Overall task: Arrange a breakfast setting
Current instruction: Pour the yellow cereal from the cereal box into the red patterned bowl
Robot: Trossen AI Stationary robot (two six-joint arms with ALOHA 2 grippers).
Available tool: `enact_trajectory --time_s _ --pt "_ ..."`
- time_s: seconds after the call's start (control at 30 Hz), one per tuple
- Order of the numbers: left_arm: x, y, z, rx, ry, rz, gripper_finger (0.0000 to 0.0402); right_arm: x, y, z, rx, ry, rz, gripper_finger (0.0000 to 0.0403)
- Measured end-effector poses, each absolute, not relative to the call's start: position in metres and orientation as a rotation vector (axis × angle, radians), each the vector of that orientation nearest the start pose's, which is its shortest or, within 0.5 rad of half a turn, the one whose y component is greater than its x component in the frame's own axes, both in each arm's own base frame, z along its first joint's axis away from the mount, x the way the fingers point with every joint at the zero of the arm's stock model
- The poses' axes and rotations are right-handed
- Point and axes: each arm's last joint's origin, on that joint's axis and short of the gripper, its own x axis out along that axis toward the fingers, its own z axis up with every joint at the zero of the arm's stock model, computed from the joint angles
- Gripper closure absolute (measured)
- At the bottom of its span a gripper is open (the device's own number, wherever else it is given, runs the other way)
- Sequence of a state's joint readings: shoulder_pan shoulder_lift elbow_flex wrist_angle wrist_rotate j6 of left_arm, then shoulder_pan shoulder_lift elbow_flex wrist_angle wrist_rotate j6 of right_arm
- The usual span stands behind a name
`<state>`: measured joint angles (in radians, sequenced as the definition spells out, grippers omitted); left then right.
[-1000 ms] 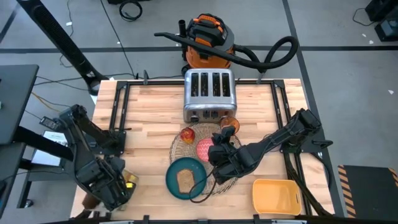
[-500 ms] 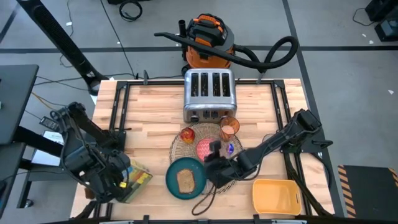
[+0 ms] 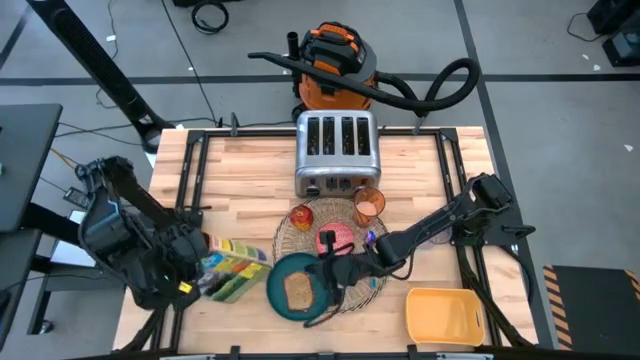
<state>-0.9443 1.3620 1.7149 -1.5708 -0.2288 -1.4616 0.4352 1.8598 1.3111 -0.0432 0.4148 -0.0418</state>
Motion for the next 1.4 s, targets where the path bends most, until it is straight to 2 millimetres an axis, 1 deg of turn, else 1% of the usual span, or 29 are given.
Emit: enact_trajectory --time_s 0.07,0.17,0.27,0.37,0.43,0.5,0.6,0.73,0.8,0.87,1.0,1.1,1.23,1.33,1.4 --pt "0.123 -0.158 0.417 -0.584 1.16 0.195 0.0401 0.383 0.16 0.223 -0.208 0.477 0.038 0.0366" --pt "0.116 -0.148 0.424 -0.581 1.141 0.151 0.0401 0.384 0.15 0.213 -0.107 0.409 0.013 0.0332" --pt "0.108 -0.137 0.43 -0.572 1.118 0.104 0.0401 0.384 0.137 0.206 -0.007 0.338 -0.026 0.029" --pt "0.103 -0.129 0.435 -0.559 1.089 0.073 0.0401 0.387 0.125 0.197 0.136 0.242 -0.001 0.0245" --pt "0.099 -0.124 0.438 -0.547 1.067 0.055 0.0401 0.386 0.119 0.192 0.202 0.207 0.031 0.0215" --pt "0.097 -0.12 0.44 -0.528 1.044 0.039 0.0401 0.389 0.118 0.192 0.244 0.148 0.055 0.0185" --pt "0.095 -0.116 0.442 -0.49 1.015 0.018 0.0401 0.394 0.122 0.194 0.239 0.117 0.069 0.0143" --pt "0.095 -0.115 0.443 -0.457 1.001 -0.013 0.0401 0.397 0.128 0.199 0.248 0.093 0.065 0.0104" --pt "0.096 -0.117 0.445 -0.454 0.983 -0.037 0.0401 0.397 0.128 0.198 0.282 0.086 0.026 0.0095" --pt "0.096 -0.117 0.447 -0.45 0.95 -0.066 0.0401 0.399 0.129 0.193 0.294 0.079 -0.001 0.0092" --pt "0.098 -0.118 0.45 -0.423 0.909 -0.104 0.0401 0.402 0.137 0.173 0.341 0.072 0.004 0.0093" --pt "0.099 -0.12 0.452 -0.4 0.881 -0.137 0.0401 0.405 0.142 0.164 0.377 -0.013 0.024 0.0093" --pt "0.102 -0.124 0.456 -0.393 0.826 -0.182 0.0401 0.407 0.143 0.157 0.426 -0.18 0.076 0.0093" --pt "0.102 -0.124 0.457 -0.385 0.812 -0.181 0.0401 0.408 0.146 0.157 0.436 -0.279 0.148 0.0093" --pt "0.103 -0.124 0.457 -0.374 0.804 -0.183 0.0401 0.411 0.15 0.157 0.425 -0.31 0.169 0.0093"
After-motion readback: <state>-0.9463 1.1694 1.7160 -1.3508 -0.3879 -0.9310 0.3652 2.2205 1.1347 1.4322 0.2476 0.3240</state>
